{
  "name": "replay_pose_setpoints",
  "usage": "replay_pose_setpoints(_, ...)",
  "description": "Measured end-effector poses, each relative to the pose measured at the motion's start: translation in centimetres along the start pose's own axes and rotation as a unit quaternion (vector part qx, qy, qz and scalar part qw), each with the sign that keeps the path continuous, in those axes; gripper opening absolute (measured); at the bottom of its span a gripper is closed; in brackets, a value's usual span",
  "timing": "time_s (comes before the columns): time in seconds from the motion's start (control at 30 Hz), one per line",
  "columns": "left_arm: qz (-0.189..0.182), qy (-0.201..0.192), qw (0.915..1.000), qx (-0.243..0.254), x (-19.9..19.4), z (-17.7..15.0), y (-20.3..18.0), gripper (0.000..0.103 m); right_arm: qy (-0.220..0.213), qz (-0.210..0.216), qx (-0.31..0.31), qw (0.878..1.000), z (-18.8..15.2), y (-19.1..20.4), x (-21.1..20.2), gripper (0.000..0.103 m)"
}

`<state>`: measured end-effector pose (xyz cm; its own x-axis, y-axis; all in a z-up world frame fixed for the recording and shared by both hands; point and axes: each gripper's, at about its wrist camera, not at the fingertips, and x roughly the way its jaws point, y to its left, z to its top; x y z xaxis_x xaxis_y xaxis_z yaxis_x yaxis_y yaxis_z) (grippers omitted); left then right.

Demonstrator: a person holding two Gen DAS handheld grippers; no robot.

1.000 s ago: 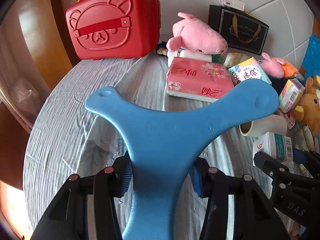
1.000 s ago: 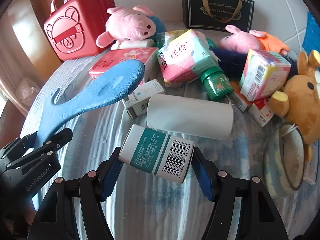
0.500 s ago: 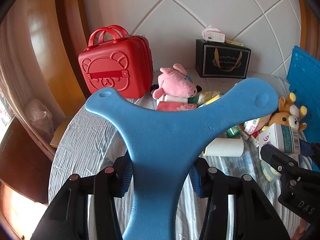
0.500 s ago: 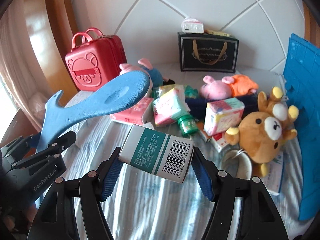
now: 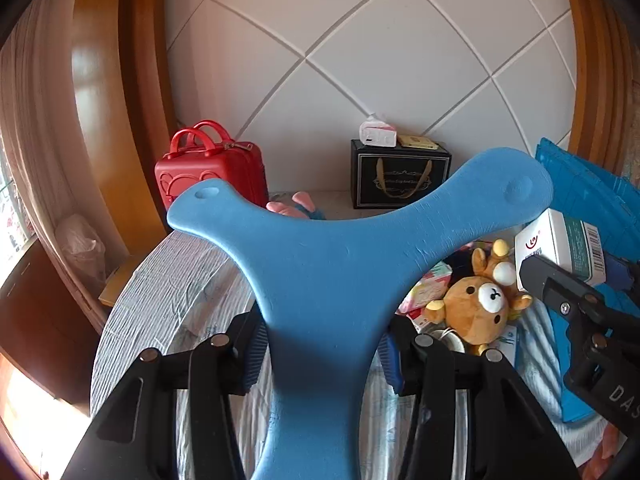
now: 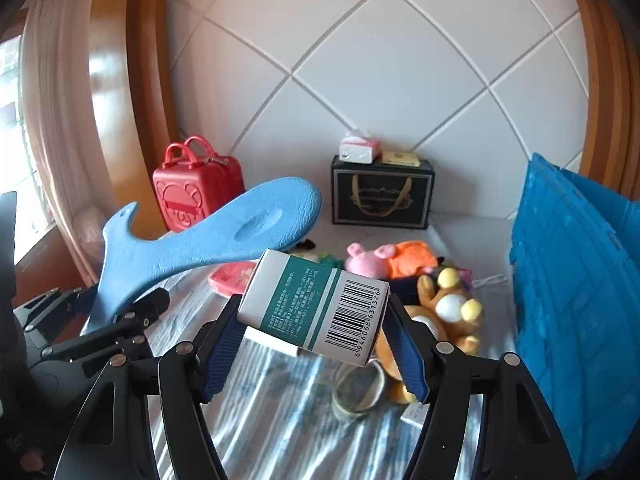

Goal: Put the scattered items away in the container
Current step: 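Carry the blue toy and white box over the blue crate with both tools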

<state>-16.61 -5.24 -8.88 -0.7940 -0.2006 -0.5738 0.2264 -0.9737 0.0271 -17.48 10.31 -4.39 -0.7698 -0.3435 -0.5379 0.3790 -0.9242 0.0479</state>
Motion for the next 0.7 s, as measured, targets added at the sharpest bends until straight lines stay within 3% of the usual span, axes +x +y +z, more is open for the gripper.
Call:
replay_pose_setpoints(0.37,-0.087,-0.062,0.9936,0.039,-6.5,3.9,-7.4,0.045,-0.076,-0.094,0.043,0.992,2.8,-7.0,-10.2,0.068)
replay_pose_setpoints(0.53,-0.137,-0.084,0.9843,0.071,-10.2,5.9,-14.2,0.045,-0.104,-0.141,0.072,0.982,3.0,-13.0,-16.0,0.068)
replay_pose_setpoints(0.7,-0.185,-0.091,0.9731,0.102,-13.1,7.0,-23.5,0.045,-0.114,-0.189,0.072,0.973,2.6,-21.0,-21.6,0.068)
